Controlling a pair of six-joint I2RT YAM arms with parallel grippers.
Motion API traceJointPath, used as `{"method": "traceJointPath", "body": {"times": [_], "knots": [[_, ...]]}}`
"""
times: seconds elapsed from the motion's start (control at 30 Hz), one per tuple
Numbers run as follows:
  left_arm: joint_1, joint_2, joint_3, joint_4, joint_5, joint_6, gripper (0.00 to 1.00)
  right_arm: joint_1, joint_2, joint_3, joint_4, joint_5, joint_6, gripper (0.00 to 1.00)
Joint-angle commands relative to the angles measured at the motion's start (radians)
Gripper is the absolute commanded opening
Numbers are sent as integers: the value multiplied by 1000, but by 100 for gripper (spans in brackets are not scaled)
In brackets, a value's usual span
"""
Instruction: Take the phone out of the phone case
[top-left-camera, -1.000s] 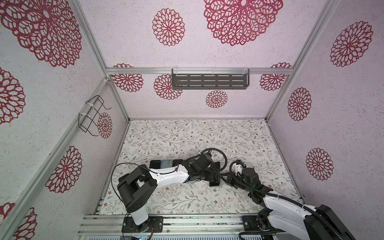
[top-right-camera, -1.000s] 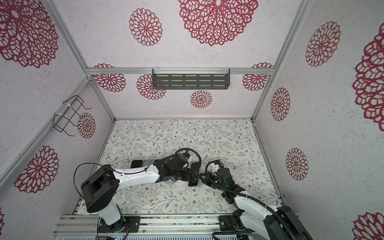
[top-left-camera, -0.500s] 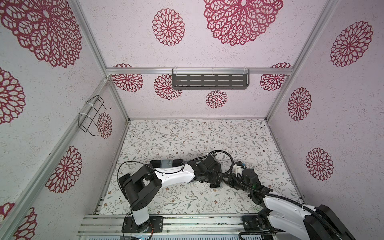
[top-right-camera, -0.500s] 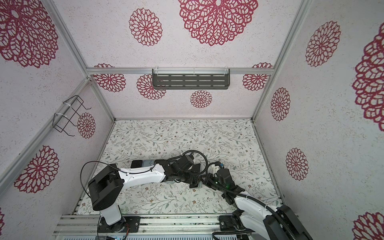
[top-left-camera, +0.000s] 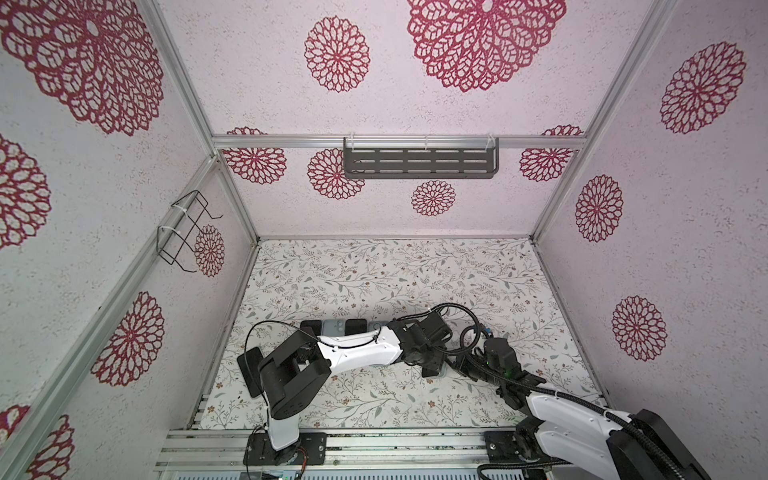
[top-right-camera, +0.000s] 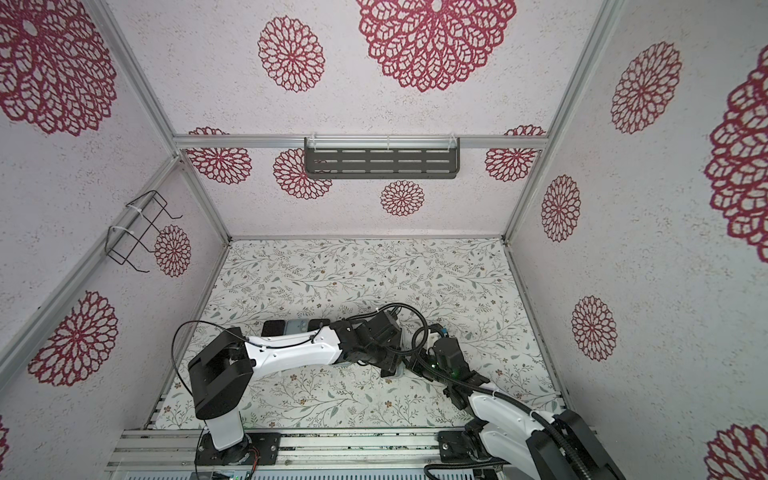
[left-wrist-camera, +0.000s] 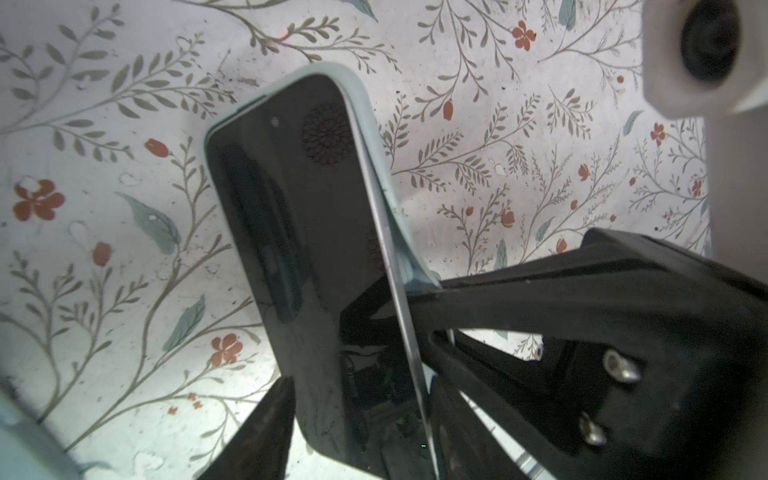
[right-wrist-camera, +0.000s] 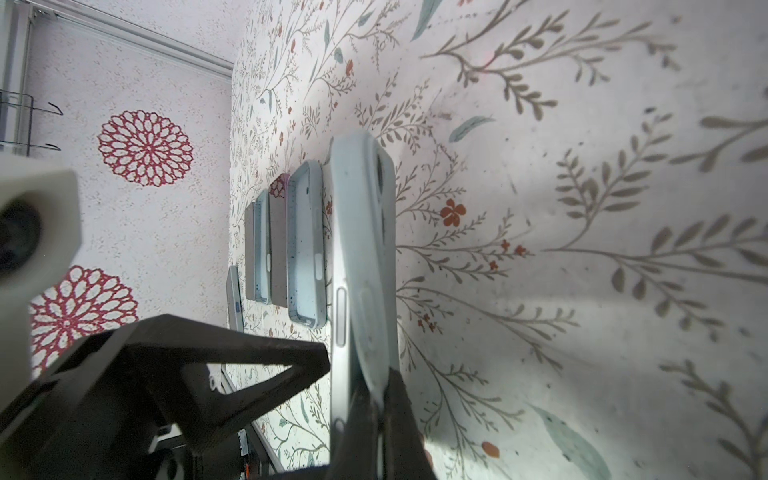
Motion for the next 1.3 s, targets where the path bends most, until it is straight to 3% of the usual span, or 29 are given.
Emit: {"method": "traceJointPath", "body": {"times": [0.0,0.6,1.27], "knots": [[-8,35,10,-119,-83,33,49,-8,-21,7,87,-19,-1,0],[-63,56,51,-222,-193,32,35,-17,2,1,104,-20,8,0],[-85,76,53,-254,-244,33,31,-42,23,4,88,-44,-13,0]]}}
